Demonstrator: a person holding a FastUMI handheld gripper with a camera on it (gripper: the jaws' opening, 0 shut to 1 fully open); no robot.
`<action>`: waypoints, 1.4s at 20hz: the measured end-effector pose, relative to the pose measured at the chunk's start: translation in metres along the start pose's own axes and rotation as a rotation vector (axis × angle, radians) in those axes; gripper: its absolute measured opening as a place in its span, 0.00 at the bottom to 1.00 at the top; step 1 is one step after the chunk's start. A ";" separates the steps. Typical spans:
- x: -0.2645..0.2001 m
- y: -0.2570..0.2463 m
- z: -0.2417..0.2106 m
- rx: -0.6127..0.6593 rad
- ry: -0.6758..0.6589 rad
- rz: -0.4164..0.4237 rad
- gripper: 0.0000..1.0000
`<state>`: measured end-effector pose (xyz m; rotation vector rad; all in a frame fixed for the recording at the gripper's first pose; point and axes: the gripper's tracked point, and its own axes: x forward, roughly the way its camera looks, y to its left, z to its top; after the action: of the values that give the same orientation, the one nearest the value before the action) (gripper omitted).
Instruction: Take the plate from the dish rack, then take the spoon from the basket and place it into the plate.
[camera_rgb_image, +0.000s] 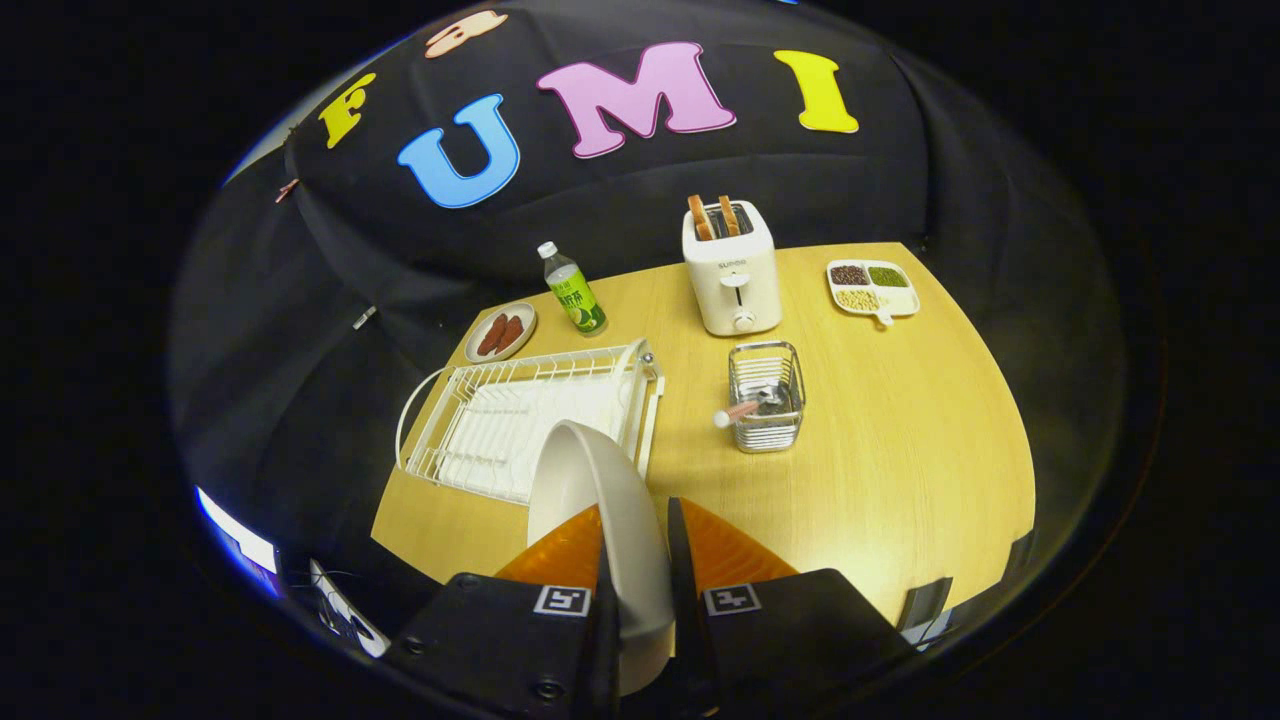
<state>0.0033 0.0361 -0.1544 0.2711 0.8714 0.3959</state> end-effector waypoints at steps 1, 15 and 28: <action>-0.004 -0.009 -0.009 0.012 0.011 0.006 0.26; 0.086 -0.106 -0.074 0.164 0.213 0.065 0.26; 0.105 -0.141 -0.044 -0.071 0.045 0.071 1.00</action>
<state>0.0609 -0.0401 -0.3083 0.2289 0.8917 0.4993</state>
